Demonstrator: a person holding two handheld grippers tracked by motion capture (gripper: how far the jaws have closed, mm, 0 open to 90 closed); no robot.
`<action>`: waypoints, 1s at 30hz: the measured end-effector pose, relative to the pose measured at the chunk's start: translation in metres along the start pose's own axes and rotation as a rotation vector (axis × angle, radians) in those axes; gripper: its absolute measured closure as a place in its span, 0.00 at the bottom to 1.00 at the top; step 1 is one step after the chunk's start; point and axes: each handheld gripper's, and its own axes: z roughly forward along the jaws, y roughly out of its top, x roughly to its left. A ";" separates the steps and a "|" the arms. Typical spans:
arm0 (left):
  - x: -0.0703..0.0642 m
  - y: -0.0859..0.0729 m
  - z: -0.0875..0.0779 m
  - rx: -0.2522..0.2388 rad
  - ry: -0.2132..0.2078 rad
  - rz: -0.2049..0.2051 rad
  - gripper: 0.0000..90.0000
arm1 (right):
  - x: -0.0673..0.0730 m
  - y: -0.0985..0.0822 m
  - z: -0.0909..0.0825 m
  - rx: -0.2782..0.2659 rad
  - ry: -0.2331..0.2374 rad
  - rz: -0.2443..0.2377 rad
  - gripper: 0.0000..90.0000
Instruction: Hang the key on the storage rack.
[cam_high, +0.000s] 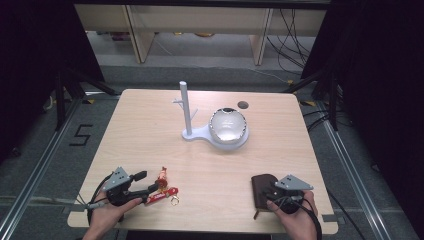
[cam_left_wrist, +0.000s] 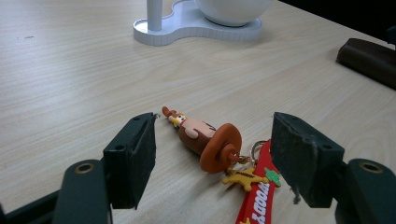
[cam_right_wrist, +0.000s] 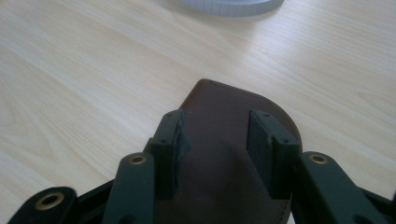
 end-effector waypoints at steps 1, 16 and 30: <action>0.001 0.000 0.001 -0.009 -0.009 0.000 0.35 | 0.000 0.001 -0.001 0.021 -0.001 -0.003 0.64; 0.001 0.002 -0.003 -0.013 0.003 -0.001 0.35 | 0.002 0.019 -0.017 0.249 0.026 -0.117 0.59; -0.002 0.004 -0.004 -0.016 -0.011 0.009 0.35 | -0.007 0.039 -0.006 0.306 -0.020 -0.086 0.51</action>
